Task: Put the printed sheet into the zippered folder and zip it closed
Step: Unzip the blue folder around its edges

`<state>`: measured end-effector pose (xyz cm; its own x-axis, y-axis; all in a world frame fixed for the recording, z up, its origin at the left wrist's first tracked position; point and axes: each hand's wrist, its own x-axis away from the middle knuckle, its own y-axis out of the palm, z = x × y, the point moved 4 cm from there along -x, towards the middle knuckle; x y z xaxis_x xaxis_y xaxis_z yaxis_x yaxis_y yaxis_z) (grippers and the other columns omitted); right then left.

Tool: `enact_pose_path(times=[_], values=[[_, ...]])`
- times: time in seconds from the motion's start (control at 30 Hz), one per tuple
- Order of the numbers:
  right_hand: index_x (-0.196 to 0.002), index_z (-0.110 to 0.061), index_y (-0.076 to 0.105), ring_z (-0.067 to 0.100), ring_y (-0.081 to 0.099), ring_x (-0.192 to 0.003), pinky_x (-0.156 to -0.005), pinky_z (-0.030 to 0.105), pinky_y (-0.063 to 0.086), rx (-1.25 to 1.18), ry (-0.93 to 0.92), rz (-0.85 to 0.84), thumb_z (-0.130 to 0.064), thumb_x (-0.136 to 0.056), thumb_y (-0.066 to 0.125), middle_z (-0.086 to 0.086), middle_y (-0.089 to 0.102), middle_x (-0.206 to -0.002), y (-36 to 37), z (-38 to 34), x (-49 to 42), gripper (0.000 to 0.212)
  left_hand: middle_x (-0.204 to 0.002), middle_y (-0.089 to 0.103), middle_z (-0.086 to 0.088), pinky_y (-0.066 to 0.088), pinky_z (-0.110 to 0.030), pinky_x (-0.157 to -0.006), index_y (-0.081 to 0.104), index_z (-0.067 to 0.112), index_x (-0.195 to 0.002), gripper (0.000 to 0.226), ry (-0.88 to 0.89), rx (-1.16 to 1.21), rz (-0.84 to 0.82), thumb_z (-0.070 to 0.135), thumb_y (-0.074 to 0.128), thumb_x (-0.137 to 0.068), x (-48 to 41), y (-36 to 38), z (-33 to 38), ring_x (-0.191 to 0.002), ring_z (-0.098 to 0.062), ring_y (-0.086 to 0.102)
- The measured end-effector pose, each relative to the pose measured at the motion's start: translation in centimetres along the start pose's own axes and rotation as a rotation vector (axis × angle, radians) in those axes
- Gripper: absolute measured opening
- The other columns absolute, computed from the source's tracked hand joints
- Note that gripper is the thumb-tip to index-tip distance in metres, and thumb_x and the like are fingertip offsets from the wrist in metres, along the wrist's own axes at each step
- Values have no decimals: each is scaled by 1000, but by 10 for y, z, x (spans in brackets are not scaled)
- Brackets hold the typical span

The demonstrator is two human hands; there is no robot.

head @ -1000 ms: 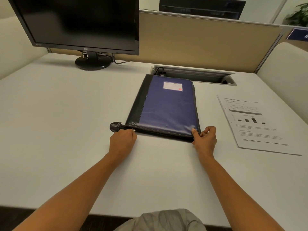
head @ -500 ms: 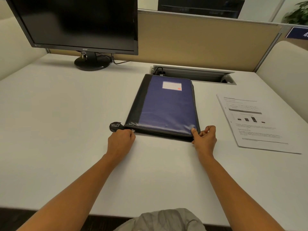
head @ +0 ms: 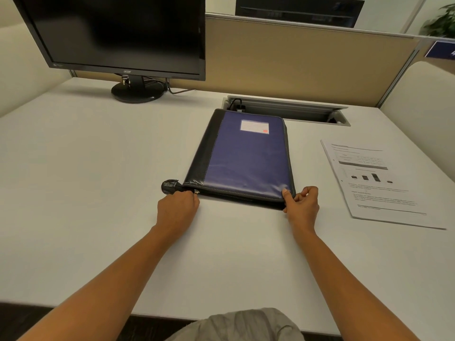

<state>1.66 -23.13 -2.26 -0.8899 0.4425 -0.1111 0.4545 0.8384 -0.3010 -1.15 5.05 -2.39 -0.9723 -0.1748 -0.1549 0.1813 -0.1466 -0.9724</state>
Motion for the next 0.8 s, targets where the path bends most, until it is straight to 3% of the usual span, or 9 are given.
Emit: enact_pose_path(times=[0.23, 0.47, 0.67, 0.8], values=[[-84, -12, 34, 29, 50, -65, -65, 37, 51, 23, -9, 2, -17, -84, 63, 2, 41, -66, 1, -2, 3, 29, -96, 67, -14, 31, -30, -62, 57, 6, -96, 16, 107, -130, -71, 5, 42, -92, -2, 8, 20, -86, -33, 61], [-81, -12, 33, 27, 46, -62, -67, 41, 52, 34, -33, 9, -16, -84, 62, 0, 38, -63, 0, -5, 4, 30, -99, 67, -9, 32, -31, -60, 55, 10, -99, 13, 137, -230, -116, 8, 44, -92, -1, 9, 43, -89, -30, 63], [-83, -12, 33, 26, 46, -62, -69, 43, 54, 41, -41, 9, -15, -84, 62, 0, 39, -64, -1, -6, 4, 30, -87, 68, -5, 33, -27, -58, 63, 12, -88, 19, 101, -201, -62, 9, 45, -91, 1, 6, 29, -82, -26, 62], [-85, -12, 33, 25, 46, -61, -68, 44, 54, 48, -47, 15, -14, -84, 63, 0, 38, -63, 0, -7, 4, 30, -90, 67, -6, 32, -27, -56, 64, 13, -90, 22, 81, -173, -59, 11, 42, -92, 3, 5, 24, -84, -25, 62]])
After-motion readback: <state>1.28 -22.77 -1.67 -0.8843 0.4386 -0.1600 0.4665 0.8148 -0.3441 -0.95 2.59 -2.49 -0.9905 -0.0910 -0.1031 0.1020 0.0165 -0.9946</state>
